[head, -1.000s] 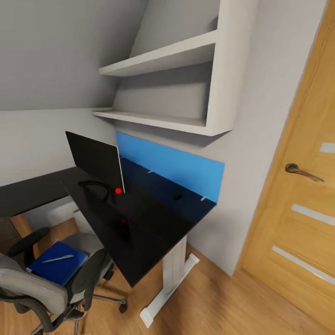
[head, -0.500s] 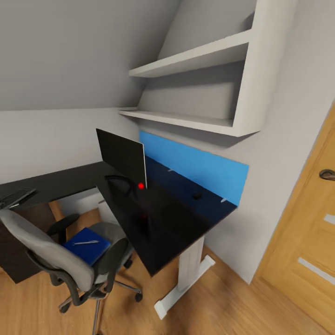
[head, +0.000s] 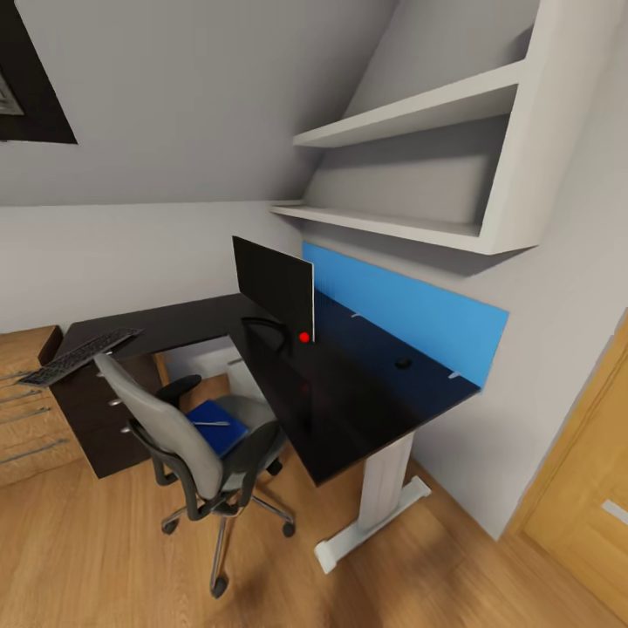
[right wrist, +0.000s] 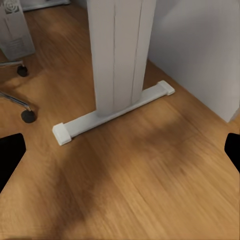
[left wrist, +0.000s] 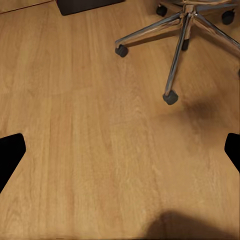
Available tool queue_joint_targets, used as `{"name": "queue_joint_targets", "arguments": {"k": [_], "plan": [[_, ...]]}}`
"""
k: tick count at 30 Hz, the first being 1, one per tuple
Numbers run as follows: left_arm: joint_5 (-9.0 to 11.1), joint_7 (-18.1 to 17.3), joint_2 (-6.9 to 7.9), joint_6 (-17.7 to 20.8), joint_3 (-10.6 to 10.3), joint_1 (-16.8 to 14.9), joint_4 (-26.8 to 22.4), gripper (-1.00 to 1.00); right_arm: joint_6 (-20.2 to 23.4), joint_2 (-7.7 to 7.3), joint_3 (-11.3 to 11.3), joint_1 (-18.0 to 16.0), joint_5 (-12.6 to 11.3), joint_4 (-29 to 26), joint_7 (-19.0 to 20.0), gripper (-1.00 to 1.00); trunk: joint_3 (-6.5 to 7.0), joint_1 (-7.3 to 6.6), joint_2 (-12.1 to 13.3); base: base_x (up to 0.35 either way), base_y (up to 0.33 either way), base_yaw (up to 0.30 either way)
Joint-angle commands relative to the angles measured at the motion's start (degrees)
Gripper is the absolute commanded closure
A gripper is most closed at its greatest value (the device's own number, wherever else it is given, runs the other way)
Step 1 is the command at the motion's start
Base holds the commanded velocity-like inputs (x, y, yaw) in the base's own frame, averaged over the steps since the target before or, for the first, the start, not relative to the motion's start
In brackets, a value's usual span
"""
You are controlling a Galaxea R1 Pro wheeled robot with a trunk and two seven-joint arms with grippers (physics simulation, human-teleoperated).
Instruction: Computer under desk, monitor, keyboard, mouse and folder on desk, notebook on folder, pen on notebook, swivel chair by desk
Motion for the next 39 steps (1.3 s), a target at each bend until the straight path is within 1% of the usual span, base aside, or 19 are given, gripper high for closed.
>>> {"name": "queue_joint_targets", "arguments": {"k": [1, 12, 15, 19, 29, 30, 33, 39], "plan": [[0.4, -0.4, -0.03, -0.1, 0.3, 0.0, -0.1, -1.00, -0.1, -0.01, 0.1, 0.0, 0.1, 0.0, -0.2, -1.00, -0.05, 0.00, 0.0, -0.031, -0.011, 0.289], [0.4, -0.4, -0.03, -0.2, 0.3, 0.0, -0.1, -1.00, -0.1, -0.01, 0.1, 0.0, 0.1, -0.1, -0.2, -1.00, -0.05, 0.00, 0.0, -0.008, -0.003, 0.289], [0.4, -0.4, -0.09, -0.7, 0.3, 0.0, -0.1, -1.00, -0.1, -0.03, 0.1, 0.0, 0.1, -0.2, -0.2, -1.00, -0.05, 0.00, 0.0, -0.001, 0.000, 0.289], [0.3, -0.4, -0.11, -2.5, 0.3, 0.0, 0.5, -1.00, -0.1, -0.09, 0.1, 0.0, 0.1, -0.4, -0.2, -1.00, -0.05, 0.00, 0.0, 0.000, 0.000, 0.289], [0.2, -0.5, -0.20, -2.8, 0.2, 0.0, 0.9, -1.00, -0.1, -0.14, 0.0, 0.0, 0.1, -0.4, -0.2, -1.00, -0.07, 0.00, 0.0, -0.007, 0.006, 0.288], [0.2, -0.6, -0.20, -2.9, 0.2, 0.0, 0.9, -1.00, -0.1, -0.54, -0.1, 0.0, 0.0, -0.3, -0.2, -1.00, -0.08, 0.00, 0.0, -0.166, 0.165, 0.129], [0.2, -0.7, -0.20, -2.9, 0.2, 0.0, 0.9, -1.00, -0.1, -0.85, 0.0, 0.0, 0.0, -0.2, -0.2, -1.00, -0.10, 0.00, 0.0, -0.199, 0.193, 0.076], [0.0, -0.8, -0.24, -2.7, 0.0, 0.0, 0.9, -1.00, -0.1, -0.97, 0.0, 0.0, 0.0, -0.1, -0.2, -1.00, -0.11, 0.00, 0.0, -0.251, 0.130, 0.016]]}}
